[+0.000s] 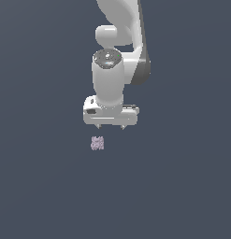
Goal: Pick up the object and move it to a goal position.
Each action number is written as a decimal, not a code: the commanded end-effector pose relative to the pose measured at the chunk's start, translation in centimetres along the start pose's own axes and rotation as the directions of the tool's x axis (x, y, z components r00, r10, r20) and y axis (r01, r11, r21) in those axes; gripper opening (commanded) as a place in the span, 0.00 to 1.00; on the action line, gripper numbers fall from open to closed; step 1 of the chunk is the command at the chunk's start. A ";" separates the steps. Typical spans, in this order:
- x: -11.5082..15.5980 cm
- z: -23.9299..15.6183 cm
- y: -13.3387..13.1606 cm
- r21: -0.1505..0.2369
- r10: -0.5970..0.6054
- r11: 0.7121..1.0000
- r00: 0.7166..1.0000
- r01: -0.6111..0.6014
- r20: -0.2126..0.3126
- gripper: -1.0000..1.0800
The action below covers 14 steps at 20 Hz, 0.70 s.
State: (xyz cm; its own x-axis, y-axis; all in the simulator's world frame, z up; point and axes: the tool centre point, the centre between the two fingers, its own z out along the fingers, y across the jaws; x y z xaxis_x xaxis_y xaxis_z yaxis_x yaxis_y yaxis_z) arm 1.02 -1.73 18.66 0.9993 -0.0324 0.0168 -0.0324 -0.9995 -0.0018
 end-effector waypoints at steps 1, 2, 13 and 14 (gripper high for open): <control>0.0 0.2 0.1 0.001 0.026 1.000 1.000 -0.026 0.001 0.96; 0.0 0.3 0.2 0.002 0.040 0.999 0.999 -0.040 0.002 0.96; 0.0 2.0 1.2 0.007 0.278 0.961 0.961 -0.278 0.010 0.96; 0.0 2.2 1.4 0.007 0.307 0.952 0.952 -0.307 0.011 0.96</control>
State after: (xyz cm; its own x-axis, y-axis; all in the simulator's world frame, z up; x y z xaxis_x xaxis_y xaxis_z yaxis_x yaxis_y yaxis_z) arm 1.06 -2.89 16.77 0.9553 -0.2955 0.0062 -0.2954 -0.9553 -0.0133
